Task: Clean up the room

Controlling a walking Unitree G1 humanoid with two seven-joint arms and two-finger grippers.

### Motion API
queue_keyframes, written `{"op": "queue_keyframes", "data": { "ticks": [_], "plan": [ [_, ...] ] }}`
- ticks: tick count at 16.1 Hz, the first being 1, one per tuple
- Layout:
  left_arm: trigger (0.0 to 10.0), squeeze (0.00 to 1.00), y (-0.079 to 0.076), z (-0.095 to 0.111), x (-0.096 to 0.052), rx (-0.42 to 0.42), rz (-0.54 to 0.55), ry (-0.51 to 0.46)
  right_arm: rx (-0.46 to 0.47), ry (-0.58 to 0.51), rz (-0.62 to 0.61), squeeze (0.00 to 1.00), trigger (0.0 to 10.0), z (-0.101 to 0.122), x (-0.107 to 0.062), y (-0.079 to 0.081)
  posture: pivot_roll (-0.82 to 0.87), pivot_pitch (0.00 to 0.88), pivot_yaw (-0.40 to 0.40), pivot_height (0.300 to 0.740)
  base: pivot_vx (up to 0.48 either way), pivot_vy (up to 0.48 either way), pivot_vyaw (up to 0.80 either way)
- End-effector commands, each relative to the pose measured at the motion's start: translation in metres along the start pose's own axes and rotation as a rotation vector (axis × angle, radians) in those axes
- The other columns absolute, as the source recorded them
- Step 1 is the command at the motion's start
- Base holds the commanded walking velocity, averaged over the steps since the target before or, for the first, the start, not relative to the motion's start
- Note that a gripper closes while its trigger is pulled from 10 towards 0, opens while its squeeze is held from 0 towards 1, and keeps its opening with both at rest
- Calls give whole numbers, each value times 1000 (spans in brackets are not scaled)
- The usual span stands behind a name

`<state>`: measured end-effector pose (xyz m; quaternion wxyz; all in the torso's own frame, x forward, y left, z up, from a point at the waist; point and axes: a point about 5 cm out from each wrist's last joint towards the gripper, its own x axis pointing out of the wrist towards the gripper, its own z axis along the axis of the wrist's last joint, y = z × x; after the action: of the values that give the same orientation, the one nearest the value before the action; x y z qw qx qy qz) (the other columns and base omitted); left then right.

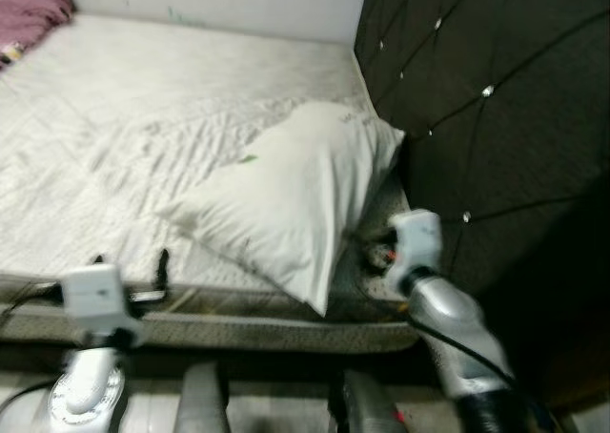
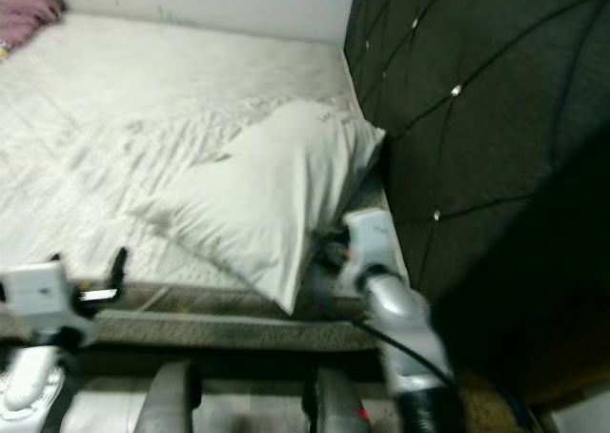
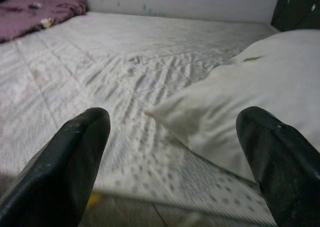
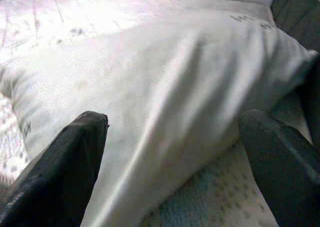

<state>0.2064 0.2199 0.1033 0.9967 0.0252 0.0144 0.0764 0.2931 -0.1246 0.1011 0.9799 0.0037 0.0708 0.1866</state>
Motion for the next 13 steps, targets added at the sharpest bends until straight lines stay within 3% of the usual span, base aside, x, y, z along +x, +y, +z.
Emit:
{"op": "queue_keyframes", "data": {
  "ticks": [1,5,8,13],
  "plan": [
    [10000,0,-10,3,3,-13,-14,-13,-18,11,-53,0,10000,-1,-8,-17,-23,21,-98,581,0,0,0],
    [10000,0,-8,1,3,-11,15,-10,-13,24,-16,0,10000,-4,-7,-15,-11,14,-101,581,0,0,0],
    [10000,0,1,-3,-15,45,82,32,-6,87,170,0,10000,-10,-2,0,23,25,-108,546,0,0,0],
    [10000,0,9,-3,-32,127,78,56,-13,220,451,0,10000,-21,7,28,87,78,-125,546,0,0,0]
  ]
}}
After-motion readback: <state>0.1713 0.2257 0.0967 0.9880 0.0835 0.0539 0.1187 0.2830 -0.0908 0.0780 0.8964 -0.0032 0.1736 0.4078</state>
